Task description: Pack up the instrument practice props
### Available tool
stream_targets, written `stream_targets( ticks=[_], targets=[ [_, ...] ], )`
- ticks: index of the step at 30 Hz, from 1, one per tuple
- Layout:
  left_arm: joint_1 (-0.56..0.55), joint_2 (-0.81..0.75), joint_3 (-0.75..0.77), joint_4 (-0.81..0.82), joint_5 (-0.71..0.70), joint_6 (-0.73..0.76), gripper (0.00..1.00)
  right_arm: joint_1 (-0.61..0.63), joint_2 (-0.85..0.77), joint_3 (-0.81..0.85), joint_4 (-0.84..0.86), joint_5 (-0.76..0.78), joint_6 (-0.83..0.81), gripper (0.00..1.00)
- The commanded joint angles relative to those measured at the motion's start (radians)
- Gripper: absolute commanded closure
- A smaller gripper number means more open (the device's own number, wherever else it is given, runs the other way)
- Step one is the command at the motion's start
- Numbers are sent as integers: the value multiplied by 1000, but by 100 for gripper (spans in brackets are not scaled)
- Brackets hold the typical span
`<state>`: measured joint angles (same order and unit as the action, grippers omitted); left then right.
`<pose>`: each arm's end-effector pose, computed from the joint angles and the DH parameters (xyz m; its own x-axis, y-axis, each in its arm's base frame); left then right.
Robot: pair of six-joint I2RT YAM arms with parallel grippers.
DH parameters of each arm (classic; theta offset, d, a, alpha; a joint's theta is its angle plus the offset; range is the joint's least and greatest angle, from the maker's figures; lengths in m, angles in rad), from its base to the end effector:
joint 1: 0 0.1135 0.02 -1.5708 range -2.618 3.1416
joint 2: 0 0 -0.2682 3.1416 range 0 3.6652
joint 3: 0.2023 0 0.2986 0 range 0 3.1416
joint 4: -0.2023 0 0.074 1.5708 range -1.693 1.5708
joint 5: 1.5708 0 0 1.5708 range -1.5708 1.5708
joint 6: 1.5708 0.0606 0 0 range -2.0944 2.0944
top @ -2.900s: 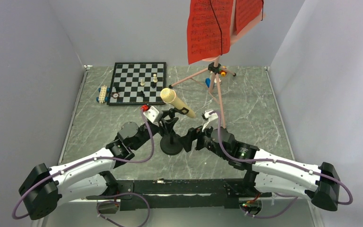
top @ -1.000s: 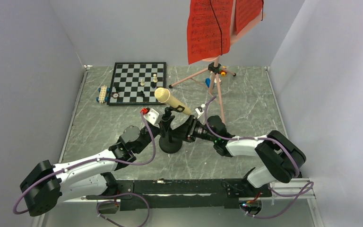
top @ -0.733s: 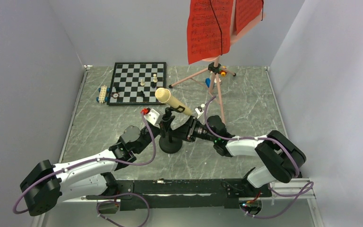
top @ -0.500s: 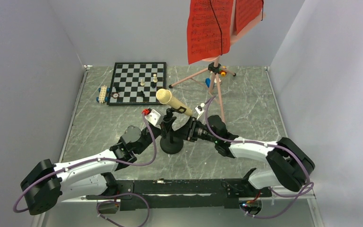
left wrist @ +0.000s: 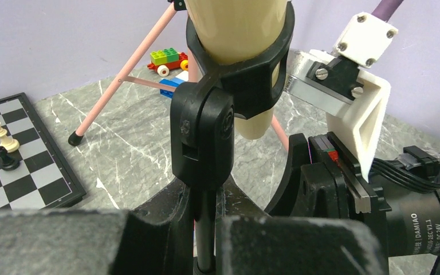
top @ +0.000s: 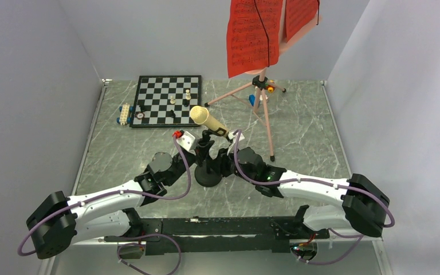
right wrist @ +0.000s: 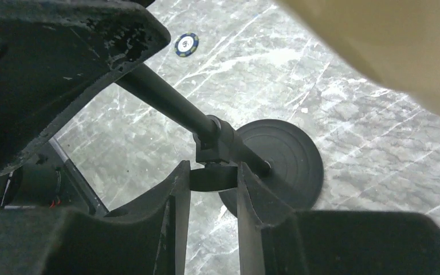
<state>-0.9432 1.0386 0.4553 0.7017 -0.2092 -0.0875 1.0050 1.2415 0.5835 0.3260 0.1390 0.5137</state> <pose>0.1825 -0.2301 0.2493 0.0105 -0.1600 -0.9871 0.6742 0.7301 -0.1112 0.1830 0.2725 0.1922 -0.5285 0.0756 -0.8456 -0.5811 0.6939 0.4252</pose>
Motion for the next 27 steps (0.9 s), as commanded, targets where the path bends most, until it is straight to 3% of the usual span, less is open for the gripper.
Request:
stream_targets(
  ticks=[1, 5, 9, 16, 23, 27],
  targets=[
    [-5, 9, -2, -45, -6, -26, 100, -25, 2, 53, -177, 92, -53, 87],
    [-5, -5, -6, -47, -10, -16, 100, -117, -57, 13, -102, -200, 90, 40],
    [-6, -11, -6, -48, -9, -9, 100, -182, -62, -1, -29, -384, 203, 28],
    [-14, -4, -1, -38, -15, -8, 100, -233, 19, 40, 38, -617, 341, 28],
    [-29, 9, 11, -39, -19, -6, 100, -263, 40, -1, 89, -613, 403, 42],
    [-38, 8, 7, -36, -27, -7, 100, -306, 49, -60, 205, -615, 482, 49]
  ],
)
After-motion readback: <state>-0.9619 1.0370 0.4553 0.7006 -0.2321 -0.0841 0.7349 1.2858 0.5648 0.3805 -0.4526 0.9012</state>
